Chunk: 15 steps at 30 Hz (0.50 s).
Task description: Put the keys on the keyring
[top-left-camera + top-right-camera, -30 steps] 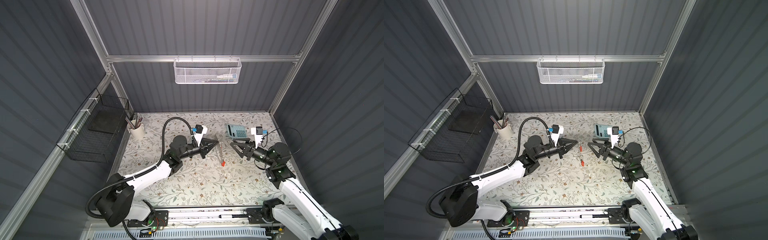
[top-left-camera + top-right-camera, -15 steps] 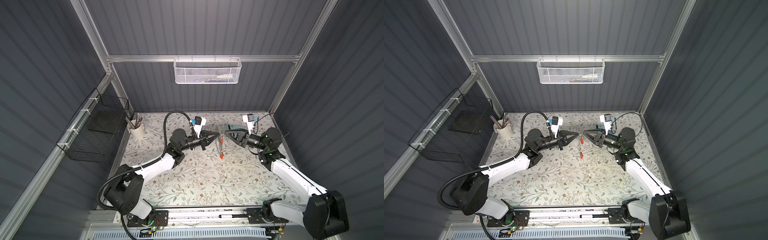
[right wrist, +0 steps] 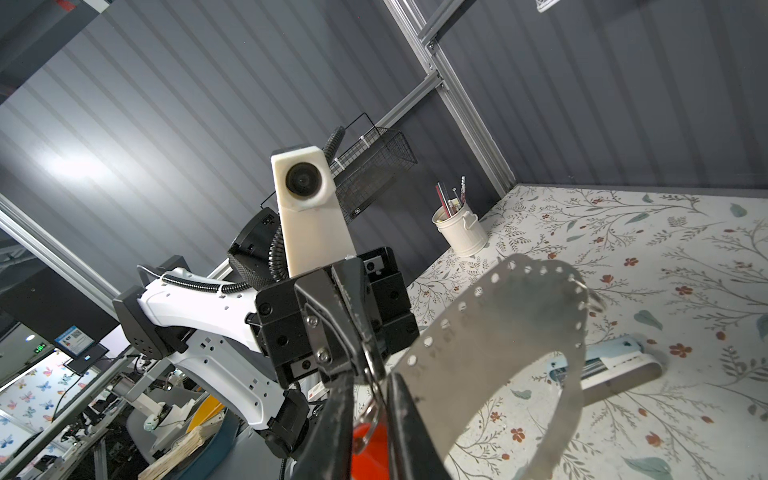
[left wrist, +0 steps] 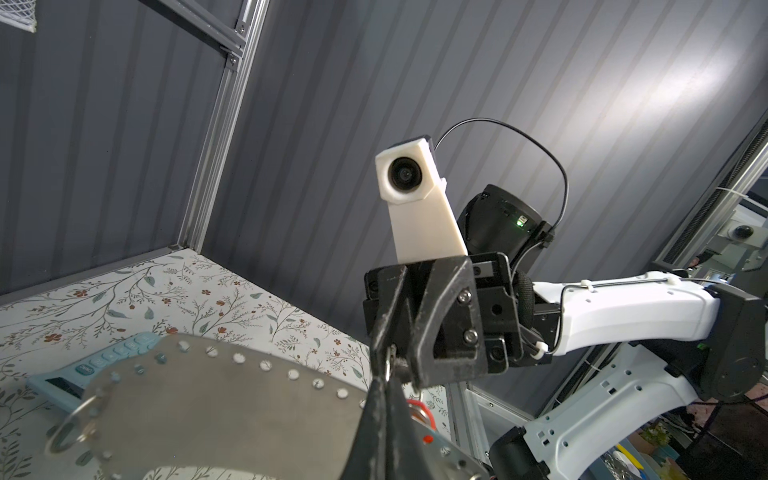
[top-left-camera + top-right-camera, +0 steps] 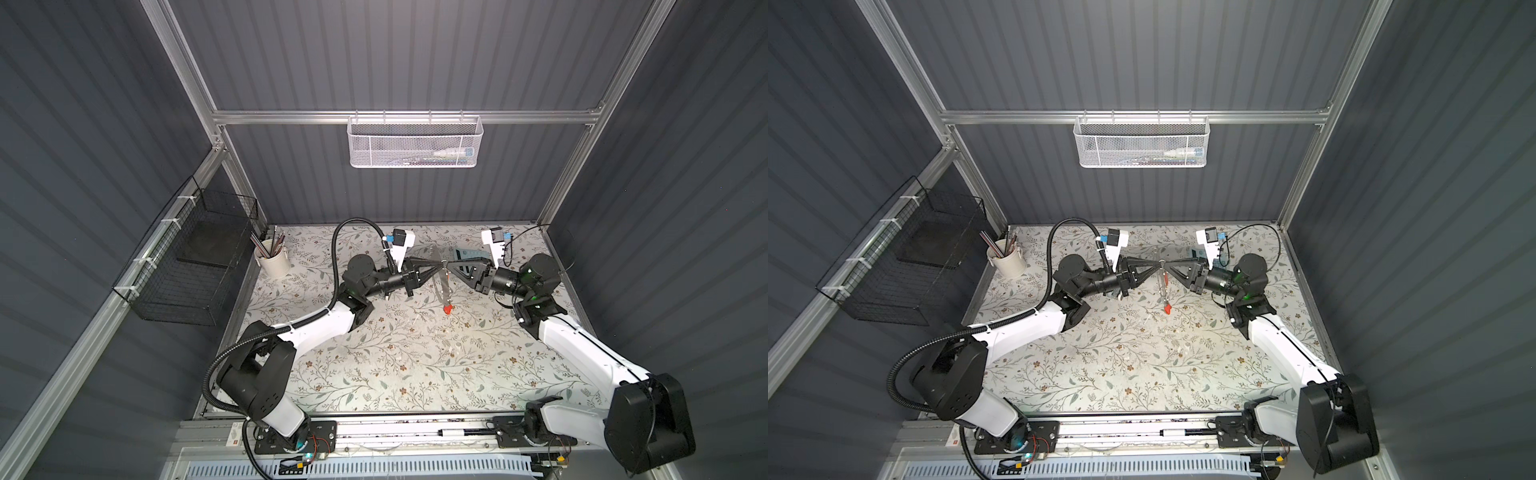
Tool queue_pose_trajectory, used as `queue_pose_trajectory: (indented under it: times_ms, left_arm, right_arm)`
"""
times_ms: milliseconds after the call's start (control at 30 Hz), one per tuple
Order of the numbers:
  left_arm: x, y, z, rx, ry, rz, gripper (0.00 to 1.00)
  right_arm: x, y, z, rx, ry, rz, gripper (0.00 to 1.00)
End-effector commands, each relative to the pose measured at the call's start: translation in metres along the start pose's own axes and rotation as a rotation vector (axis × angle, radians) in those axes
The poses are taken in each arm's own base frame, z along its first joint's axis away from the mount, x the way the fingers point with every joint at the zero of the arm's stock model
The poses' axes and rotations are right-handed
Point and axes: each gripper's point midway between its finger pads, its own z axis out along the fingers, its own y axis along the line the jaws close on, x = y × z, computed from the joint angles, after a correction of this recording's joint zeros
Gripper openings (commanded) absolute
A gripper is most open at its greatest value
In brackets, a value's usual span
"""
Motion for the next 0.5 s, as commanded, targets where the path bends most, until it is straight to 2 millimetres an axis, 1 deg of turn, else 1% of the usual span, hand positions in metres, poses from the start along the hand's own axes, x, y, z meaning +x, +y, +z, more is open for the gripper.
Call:
queue_pose_trajectory:
  times_ms: [0, 133, 267, 333, 400, 467]
  left_arm:
    - [-0.0214, -0.0106, 0.0027, 0.042, -0.049, 0.041, 0.0]
    - [-0.0202, -0.0107, 0.0031, 0.046, -0.044, 0.036, 0.0]
    - [-0.0188, -0.0098, 0.0031, 0.045, -0.041, 0.032, 0.0]
    - [-0.0186, -0.0085, 0.0031, 0.039, -0.041, 0.034, 0.0]
    - [-0.0166, -0.0062, 0.0033, 0.028, -0.033, 0.032, 0.0]
    - [-0.0145, -0.0045, 0.0041, 0.02, -0.018, 0.032, 0.0]
  right_arm:
    - [-0.0034, 0.0092, 0.0039, -0.032, 0.013, -0.033, 0.17]
    - [-0.0046, 0.01, 0.0044, -0.032, 0.011, -0.036, 0.15]
    - [-0.0021, 0.01, 0.0058, -0.036, 0.019, -0.032, 0.07]
    - [-0.0008, 0.0099, 0.0063, -0.036, 0.021, -0.029, 0.06]
    - [-0.0003, 0.0098, 0.0064, -0.035, 0.023, -0.028, 0.0]
    - [0.0009, 0.0092, 0.0064, -0.034, 0.027, -0.029, 0.0]
